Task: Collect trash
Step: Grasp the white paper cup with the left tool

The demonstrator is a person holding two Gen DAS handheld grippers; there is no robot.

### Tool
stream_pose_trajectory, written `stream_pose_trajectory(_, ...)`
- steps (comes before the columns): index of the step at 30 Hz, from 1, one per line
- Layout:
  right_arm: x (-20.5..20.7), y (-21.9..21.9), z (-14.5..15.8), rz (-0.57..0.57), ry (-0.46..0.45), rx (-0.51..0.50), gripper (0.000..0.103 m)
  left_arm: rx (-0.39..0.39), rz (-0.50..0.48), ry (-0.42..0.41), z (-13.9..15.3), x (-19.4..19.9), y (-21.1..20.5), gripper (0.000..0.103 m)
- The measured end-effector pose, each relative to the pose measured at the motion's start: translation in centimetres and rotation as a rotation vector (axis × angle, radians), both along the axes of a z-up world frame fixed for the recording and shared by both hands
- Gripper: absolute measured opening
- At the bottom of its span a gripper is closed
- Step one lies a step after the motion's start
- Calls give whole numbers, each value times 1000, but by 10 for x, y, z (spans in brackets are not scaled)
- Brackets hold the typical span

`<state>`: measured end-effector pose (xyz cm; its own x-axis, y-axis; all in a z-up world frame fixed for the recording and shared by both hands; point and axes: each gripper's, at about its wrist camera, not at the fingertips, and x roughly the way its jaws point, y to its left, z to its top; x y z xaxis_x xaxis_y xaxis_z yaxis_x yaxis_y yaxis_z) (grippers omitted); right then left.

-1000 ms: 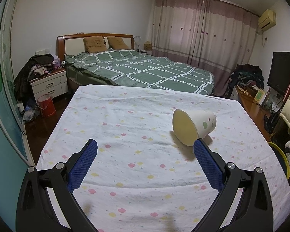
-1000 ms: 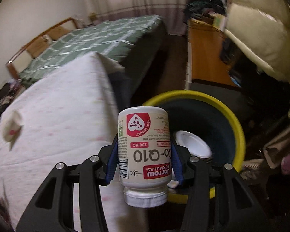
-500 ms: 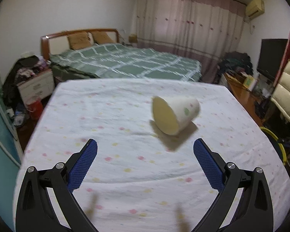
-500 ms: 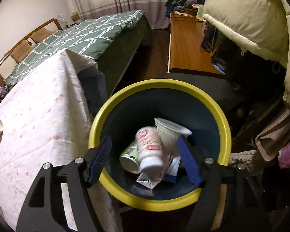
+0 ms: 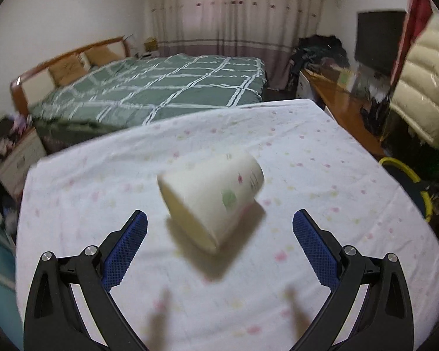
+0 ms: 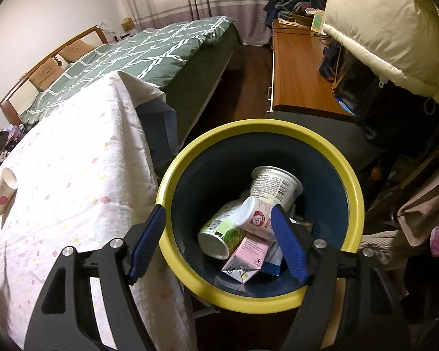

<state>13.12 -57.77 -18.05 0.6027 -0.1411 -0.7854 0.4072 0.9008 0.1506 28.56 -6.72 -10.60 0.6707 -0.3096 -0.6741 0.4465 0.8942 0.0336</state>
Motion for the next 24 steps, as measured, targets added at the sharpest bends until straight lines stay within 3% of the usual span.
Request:
stream_pose_trajectory(3, 0, -2, 1, 3, 4, -3, 70, 105, -71, -40, 10, 15, -16, 98)
stream_pose_trajectory(7, 2, -3, 3, 6, 10, -9, 70, 226, -206, -26, 19, 34, -38, 98)
stream_pose_trajectory(9, 4, -2, 4, 12, 14, -13, 70, 289, -284, 18, 17, 45, -48, 98)
stream_pose_trajectory(13, 6, 2, 8, 27, 18, -24, 70, 332, -375, 116, 10, 64, -56, 98)
stream_pose_trajectory(22, 8, 2, 16, 37, 20, -40, 70, 478, -495, 277, -21, 88, -72, 98)
stream_pose_trajectory(24, 7, 3, 18, 38, 20, -42, 70, 500, -505, 298, -26, 89, -73, 93)
